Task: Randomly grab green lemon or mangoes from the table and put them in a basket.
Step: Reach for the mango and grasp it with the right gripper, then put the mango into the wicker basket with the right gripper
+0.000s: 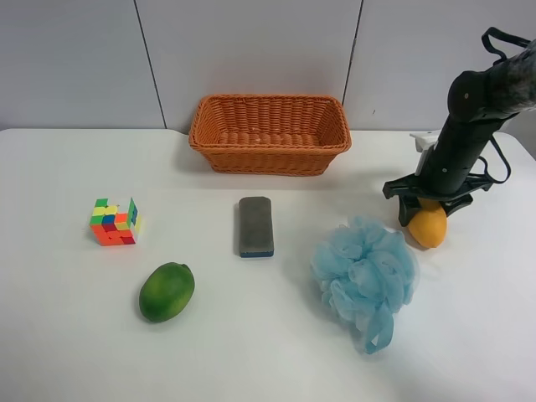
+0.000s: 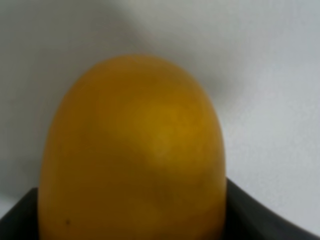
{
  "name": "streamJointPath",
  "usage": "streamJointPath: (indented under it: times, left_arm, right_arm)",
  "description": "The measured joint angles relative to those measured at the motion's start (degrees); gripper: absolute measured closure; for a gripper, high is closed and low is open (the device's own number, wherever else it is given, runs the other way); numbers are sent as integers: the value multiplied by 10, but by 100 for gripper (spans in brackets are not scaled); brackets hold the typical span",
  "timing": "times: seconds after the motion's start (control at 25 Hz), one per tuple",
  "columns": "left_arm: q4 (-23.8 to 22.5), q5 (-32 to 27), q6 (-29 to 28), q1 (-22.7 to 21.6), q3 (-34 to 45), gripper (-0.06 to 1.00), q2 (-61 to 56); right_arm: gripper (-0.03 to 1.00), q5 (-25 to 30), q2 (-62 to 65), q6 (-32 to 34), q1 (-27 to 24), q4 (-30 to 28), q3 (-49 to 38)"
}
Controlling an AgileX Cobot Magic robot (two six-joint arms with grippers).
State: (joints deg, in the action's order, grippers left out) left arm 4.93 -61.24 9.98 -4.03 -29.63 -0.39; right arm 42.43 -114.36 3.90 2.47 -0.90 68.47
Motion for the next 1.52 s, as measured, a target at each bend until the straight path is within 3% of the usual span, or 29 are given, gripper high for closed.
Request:
streamJointPath:
  times: [0.32, 0.96, 1.24, 1.52]
  left_arm:
    - [0, 0, 0, 0, 0, -5, 0]
    - [0, 0, 0, 0, 0, -5, 0]
    - [0, 0, 0, 0, 0, -5, 0]
    - [0, 0, 0, 0, 0, -5, 0]
  right_arm:
    - [37, 27, 10, 1, 0, 0, 15]
    - [37, 262, 101, 1, 0, 16, 200]
    - [37, 272, 103, -20, 15, 46, 285]
    - [37, 275, 64, -39, 106, 43, 385]
